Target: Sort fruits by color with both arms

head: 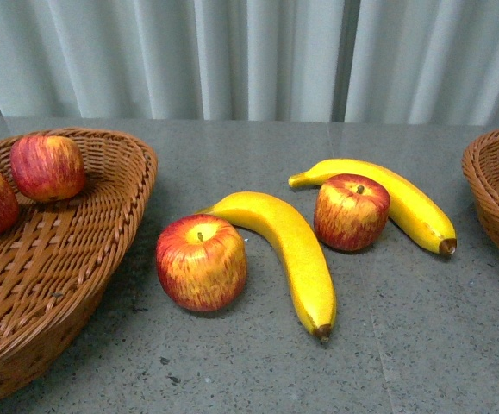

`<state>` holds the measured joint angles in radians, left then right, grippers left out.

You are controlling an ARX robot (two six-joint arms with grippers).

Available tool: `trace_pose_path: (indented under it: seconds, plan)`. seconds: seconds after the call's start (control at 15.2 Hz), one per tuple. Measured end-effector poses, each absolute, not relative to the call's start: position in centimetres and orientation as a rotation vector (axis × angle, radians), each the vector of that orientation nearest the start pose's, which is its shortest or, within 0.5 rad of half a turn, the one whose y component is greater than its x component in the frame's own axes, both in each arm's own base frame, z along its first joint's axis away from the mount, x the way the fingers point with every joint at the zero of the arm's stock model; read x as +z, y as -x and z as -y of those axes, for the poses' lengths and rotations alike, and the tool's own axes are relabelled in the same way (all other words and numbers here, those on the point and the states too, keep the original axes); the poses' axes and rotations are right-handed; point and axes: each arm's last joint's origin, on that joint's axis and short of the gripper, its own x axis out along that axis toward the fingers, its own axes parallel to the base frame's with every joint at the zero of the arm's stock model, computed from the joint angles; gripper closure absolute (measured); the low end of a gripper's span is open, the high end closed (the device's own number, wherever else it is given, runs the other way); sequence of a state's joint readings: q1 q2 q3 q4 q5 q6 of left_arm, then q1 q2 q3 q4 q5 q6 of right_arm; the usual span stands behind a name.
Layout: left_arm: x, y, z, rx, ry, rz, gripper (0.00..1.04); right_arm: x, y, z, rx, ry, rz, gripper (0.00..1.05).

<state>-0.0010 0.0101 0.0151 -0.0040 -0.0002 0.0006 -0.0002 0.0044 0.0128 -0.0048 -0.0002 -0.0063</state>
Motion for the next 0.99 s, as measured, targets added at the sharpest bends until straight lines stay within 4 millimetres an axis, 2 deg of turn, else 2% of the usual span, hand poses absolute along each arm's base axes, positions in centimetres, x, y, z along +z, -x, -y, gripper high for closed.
trace_pose_path:
  seconds: [0.99]
  plan:
    - [16.75, -9.74, 0.01, -0.001, -0.001, 0.001, 0.07, 16.71, -9.72, 0.00, 0.000, 0.007, 0.004, 0.07]
